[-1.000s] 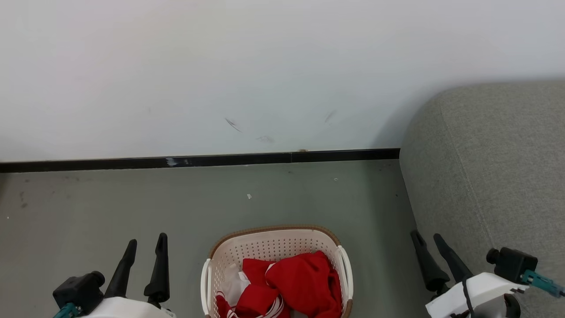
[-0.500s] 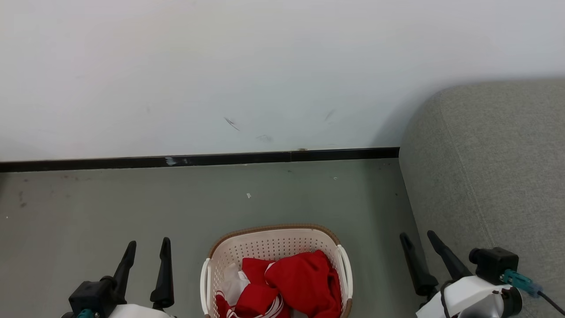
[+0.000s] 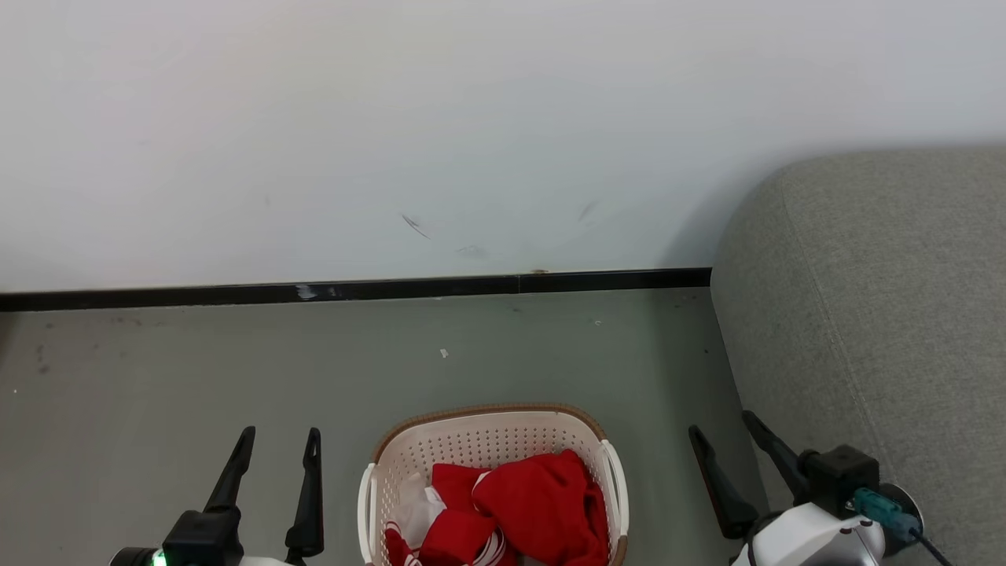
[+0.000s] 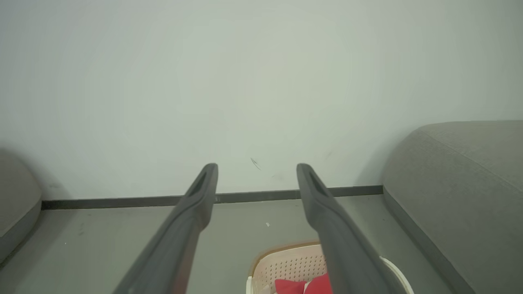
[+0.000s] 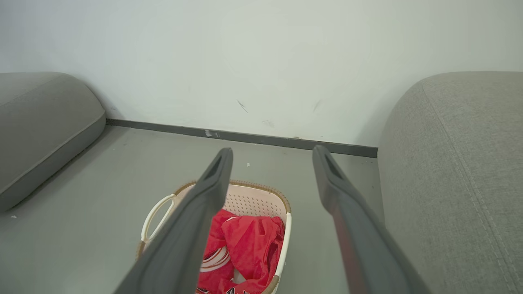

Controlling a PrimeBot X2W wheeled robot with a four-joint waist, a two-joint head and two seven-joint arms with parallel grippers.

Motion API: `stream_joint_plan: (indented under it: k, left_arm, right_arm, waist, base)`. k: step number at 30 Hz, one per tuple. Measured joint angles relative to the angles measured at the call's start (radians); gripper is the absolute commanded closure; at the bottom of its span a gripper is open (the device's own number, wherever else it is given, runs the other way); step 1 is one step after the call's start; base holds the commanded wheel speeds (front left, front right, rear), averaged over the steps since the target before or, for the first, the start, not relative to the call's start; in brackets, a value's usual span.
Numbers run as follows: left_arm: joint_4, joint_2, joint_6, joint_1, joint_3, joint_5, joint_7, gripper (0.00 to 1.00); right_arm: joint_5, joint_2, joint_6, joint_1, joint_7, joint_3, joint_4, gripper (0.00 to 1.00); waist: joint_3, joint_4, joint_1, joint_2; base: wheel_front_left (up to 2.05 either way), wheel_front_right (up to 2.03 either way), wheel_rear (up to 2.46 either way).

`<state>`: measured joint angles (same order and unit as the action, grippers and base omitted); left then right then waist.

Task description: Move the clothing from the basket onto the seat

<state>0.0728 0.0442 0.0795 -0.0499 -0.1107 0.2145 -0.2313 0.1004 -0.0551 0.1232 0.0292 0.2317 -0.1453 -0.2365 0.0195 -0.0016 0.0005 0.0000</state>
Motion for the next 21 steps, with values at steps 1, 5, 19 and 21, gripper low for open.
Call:
stream_joint_plan:
  k: [1,5,19,21]
  left_arm:
    - [-0.002,0.000,0.007,0.000,-0.001,-0.017,0.000,0.00]
    - [-0.007,0.001,0.012,0.000,-0.007,-0.069,-0.017,0.00]
    - [-0.001,0.001,0.016,-0.001,-0.006,-0.081,-0.021,0.00]
    - [0.005,0.001,0.016,-0.001,-0.002,-0.070,-0.021,0.00]
  right_arm:
    - [-0.017,0.001,0.000,0.000,0.004,-0.001,0.000,0.00]
    - [-0.087,0.005,0.000,0.000,0.015,-0.005,0.001,0.00]
    - [-0.091,0.009,0.000,0.000,0.016,-0.008,0.011,0.00]
    - [-0.091,0.009,0.000,0.000,0.016,-0.006,0.012,0.00]
  waist:
    - [-0.001,0.000,0.0000,0.0000]
    - [-0.003,0.001,0.0000,0.0000]
    - [-0.006,0.000,-0.0001,0.0000]
    - [-0.005,-0.001,-0.0001,0.0000]
  base:
    - [0.00,0.00,0.00]
    - [0.00,0.00,0.00]
    - [0.00,0.00,0.00]
    - [0.00,0.00,0.00]
